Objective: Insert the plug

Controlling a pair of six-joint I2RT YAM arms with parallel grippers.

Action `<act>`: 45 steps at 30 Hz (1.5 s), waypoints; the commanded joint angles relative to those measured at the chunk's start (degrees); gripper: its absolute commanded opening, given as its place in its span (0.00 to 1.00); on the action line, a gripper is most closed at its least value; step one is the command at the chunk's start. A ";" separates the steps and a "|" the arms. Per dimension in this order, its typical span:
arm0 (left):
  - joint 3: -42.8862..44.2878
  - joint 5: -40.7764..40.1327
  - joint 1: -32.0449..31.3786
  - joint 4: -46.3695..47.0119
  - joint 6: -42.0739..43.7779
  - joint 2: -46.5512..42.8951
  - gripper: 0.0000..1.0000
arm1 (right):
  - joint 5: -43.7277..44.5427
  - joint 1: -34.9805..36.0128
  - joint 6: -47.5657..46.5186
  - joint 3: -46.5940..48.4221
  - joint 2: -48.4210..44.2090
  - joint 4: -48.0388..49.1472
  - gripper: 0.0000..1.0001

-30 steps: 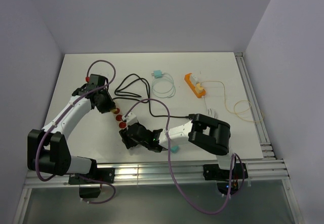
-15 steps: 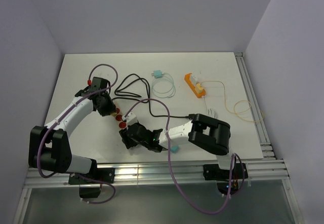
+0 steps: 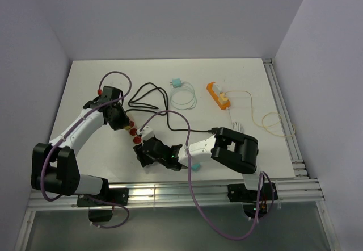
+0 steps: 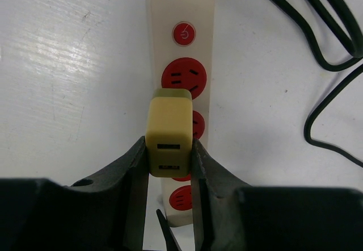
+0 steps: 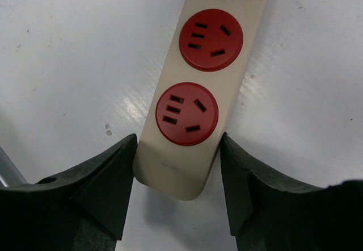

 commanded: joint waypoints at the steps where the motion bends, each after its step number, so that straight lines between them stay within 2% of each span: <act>1: 3.33 0.00 -0.36 -0.13 -0.95 -2.25 0.00 | -1.60 -0.40 -1.40 -1.48 2.67 -9.14 0.00; 37: -0.10 -1.15 -0.36 3.13 -0.25 2.14 0.00 | -2.04 -0.40 -1.22 -1.31 2.76 -9.32 0.00; 45: 1.83 -4.65 -0.36 -0.56 -0.33 5.30 0.00 | -2.22 -0.49 -1.22 -1.13 2.76 -9.58 0.00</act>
